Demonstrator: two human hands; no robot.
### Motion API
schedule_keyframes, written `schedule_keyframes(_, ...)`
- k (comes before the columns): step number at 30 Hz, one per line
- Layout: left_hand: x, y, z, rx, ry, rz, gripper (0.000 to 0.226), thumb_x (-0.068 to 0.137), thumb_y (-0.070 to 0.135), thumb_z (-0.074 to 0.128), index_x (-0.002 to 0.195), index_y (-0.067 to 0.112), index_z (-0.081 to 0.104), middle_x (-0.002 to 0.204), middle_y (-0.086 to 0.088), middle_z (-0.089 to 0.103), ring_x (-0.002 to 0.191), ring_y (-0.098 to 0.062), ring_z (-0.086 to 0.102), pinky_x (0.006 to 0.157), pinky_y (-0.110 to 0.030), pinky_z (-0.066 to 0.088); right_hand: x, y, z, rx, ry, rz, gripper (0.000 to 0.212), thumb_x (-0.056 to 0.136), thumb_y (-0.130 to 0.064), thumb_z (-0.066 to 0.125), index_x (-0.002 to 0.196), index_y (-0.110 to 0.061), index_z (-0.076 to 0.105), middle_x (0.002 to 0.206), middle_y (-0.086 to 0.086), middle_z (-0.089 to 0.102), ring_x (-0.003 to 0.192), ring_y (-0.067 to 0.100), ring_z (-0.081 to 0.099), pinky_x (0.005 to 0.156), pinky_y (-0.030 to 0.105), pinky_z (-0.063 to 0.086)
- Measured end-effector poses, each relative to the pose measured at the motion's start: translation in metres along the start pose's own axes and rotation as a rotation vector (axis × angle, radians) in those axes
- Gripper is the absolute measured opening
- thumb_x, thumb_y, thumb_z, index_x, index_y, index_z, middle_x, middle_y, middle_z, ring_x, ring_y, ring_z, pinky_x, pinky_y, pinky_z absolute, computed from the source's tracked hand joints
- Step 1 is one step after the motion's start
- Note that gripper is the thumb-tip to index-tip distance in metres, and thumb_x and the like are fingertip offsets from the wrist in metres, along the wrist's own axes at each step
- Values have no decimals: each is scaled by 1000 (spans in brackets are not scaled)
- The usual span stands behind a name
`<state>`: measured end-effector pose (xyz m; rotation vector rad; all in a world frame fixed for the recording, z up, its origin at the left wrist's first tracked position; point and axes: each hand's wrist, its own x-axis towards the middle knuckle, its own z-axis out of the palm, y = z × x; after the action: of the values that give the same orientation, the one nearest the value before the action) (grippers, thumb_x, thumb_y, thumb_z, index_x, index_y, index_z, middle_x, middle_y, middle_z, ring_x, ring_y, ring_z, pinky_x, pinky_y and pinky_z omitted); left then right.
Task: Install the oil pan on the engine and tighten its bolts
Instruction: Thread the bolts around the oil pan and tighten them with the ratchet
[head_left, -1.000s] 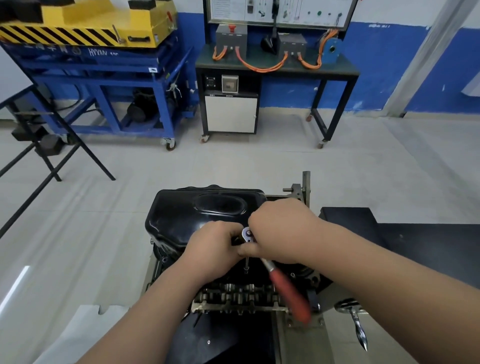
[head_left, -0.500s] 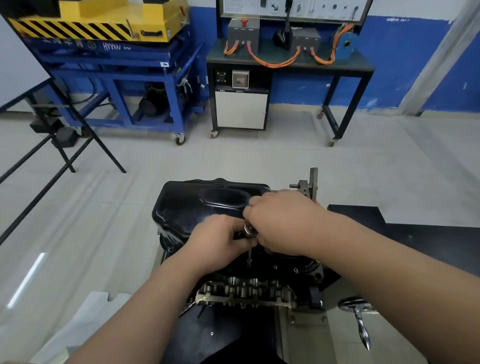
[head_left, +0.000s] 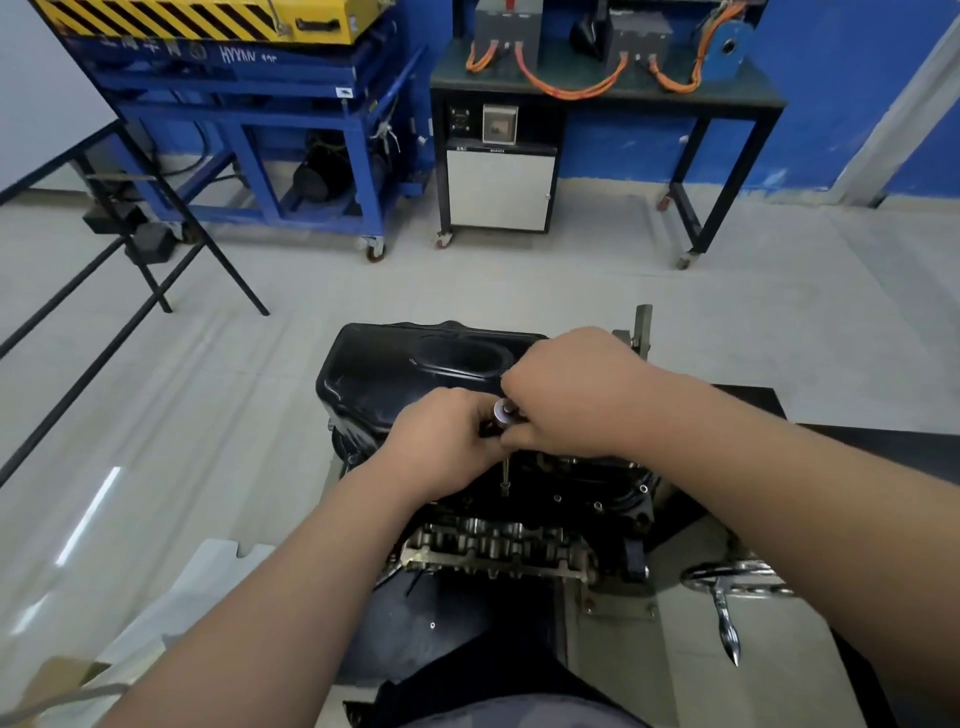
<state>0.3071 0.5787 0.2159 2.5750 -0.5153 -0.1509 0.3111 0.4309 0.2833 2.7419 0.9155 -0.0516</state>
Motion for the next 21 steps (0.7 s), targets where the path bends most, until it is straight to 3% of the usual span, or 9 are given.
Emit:
schedule_keyframes(2,0,-1,3,29,31,-27,14,72,41,58,69,28,55,56,10,52,60,-14,46,53,-26,36,-3,-6,2,-18,20,88,50,84,-61,43,55,-21,36,58,-3,37,47,14,33,45,25,22)
schedule_keyframes(5,0,-1,6,46,42,-16,15,74,38,56,77,24,61,62,8,58,63,-13,49,54,-26,37,-5,-8,4,33,3,142,51,84,-63,43,54,-22,35,59,-3,41,48,12,34,45,25,21)
schedule_keyframes(7,-1,-2,6,13,48,17,19,78,43,59,75,23,59,58,7,54,57,-10,45,53,-26,37,-4,-3,3,58,-21,68,34,87,-49,49,67,-21,49,77,-1,55,59,16,49,48,28,33)
schedule_keyframes(9,-2,-3,7,27,50,35,22,79,48,60,78,25,60,56,8,52,57,-10,45,55,-28,39,-3,4,2,52,-30,-38,15,87,-34,53,95,-22,57,99,-2,55,87,21,57,65,36,47)
schedule_keyframes(11,-3,-3,8,50,74,23,23,77,51,59,76,28,58,53,10,49,55,-9,43,54,-27,37,-2,6,1,18,-18,-94,19,86,-33,53,101,-22,57,100,-2,52,95,22,55,73,38,46)
schedule_keyframes(13,-3,0,9,51,97,-2,26,74,52,56,70,26,54,52,10,48,53,-9,42,50,-25,32,-2,1,1,2,13,-63,25,86,-43,48,78,-20,56,82,-2,53,78,21,58,61,31,40)
schedule_keyframes(16,-2,3,11,134,88,-17,14,73,36,53,65,26,46,53,9,47,59,-15,45,47,-22,24,-3,-8,5,9,8,59,46,83,-55,45,54,-20,38,57,-3,39,49,16,41,46,25,23)
schedule_keyframes(19,0,0,9,61,61,-13,30,78,40,58,57,26,42,49,8,47,54,-12,43,47,-24,26,1,-4,7,46,-8,11,33,86,-48,47,75,-19,55,73,-4,49,66,20,53,49,27,32)
schedule_keyframes(21,1,-1,6,12,33,-12,40,79,48,60,50,28,40,44,8,44,48,-10,39,47,-26,27,4,3,7,54,-14,-81,22,89,-38,49,97,-20,58,93,-2,52,88,22,57,63,32,40)
